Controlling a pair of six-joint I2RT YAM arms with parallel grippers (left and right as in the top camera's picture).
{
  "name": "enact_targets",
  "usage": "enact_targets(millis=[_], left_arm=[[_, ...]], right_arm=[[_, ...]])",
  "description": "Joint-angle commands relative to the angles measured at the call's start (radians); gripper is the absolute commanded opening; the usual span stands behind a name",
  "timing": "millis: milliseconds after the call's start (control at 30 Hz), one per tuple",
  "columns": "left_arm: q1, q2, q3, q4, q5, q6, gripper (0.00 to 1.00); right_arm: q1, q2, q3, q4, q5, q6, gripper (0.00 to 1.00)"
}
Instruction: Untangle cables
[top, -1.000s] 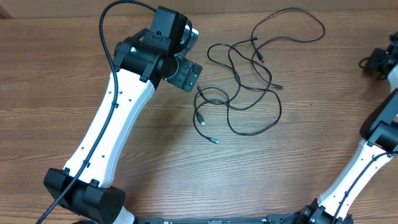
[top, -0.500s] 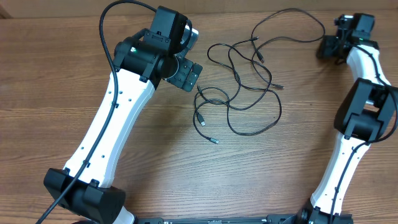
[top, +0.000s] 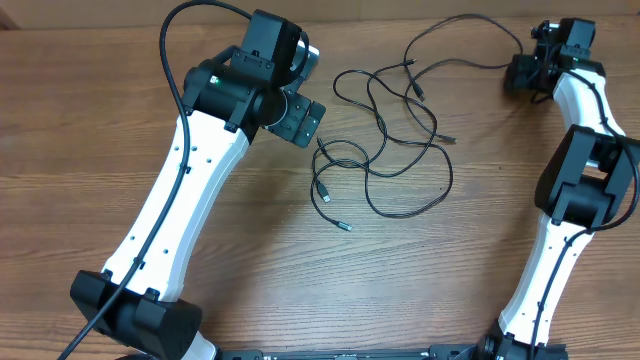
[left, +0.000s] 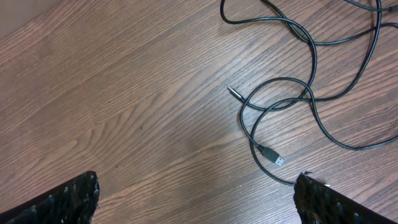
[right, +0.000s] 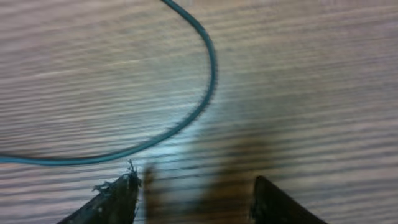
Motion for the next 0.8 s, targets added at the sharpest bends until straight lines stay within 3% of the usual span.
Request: enact_targets(millis=[0, 133, 233, 500, 767], left_arm=[[0.005, 0.003, -0.002, 0.004, 0.009, -0.014, 1.00], [0.005, 0.003, -0.002, 0.004, 0.009, -0.014, 1.00], [0.005, 0.003, -0.002, 0.004, 0.009, -0.014, 1.00], [0.005, 0.003, -0.002, 0.004, 0.009, -0.014, 1.00], [0.005, 0.003, -0.002, 0.004, 0.009, -0.014, 1.00]], right_arm=[[0.005, -0.064, -0.010, 0.014, -0.061, 0.072, 0.57], [0.020, -0.064, -0.010, 0.020, -0.140, 0.100, 0.58], [0.042, -0.064, -0.010, 0.022, -0.227, 0.084, 0.64], [0.121, -0.064, -0.010, 0.003, -0.254, -0.279, 0.75], [0.132, -0.064, -0.010, -0.018, -0.256, -0.343, 0.85]])
